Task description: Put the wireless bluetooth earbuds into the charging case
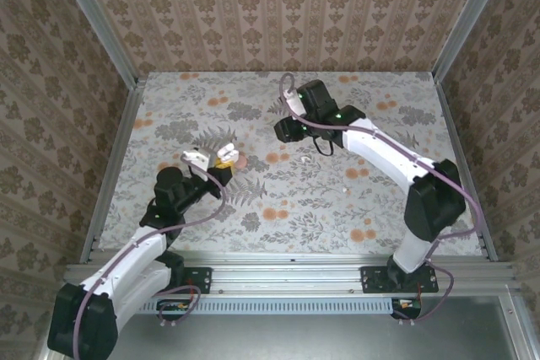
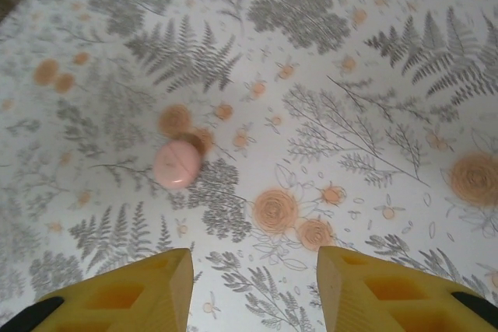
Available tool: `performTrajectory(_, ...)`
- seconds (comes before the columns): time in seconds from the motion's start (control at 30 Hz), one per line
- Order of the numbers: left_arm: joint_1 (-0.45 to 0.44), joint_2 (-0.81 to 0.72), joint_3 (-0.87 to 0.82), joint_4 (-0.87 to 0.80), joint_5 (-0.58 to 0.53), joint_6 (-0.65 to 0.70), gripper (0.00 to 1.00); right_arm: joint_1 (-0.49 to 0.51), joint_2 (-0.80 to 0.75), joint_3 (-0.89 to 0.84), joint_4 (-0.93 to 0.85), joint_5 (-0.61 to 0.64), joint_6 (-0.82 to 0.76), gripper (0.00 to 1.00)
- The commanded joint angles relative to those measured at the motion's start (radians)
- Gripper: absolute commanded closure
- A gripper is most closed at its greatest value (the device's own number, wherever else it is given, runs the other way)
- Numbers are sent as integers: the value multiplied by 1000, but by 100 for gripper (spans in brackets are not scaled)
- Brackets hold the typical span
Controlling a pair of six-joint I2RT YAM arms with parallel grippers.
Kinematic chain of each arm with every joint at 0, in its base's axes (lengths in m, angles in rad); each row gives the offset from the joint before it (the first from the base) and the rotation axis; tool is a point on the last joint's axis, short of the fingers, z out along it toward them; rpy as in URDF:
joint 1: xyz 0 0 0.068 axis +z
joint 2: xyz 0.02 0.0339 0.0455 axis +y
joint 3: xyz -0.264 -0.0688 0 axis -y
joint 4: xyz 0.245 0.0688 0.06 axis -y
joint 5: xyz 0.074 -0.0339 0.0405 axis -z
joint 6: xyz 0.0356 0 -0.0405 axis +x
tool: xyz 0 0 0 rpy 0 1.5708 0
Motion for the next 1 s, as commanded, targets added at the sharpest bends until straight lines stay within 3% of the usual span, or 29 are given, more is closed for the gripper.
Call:
performTrajectory(0.0,17,-39,-16,-32,-70,-33,89,-2,84,102,-176,88,56,54)
performTrajectory(0.37,38,-49,-6,-82,-79,-10,89,-4,384,407,-456,217,77,51)
performTrajectory(0.7,41,-50,1,-85,-71,-17,89,-19,485,495,-612,162,-369,50)
performTrajectory(0.97,41,-35,4,-79,-69,-22,89,-38,538,497,-665,204,-549,48)
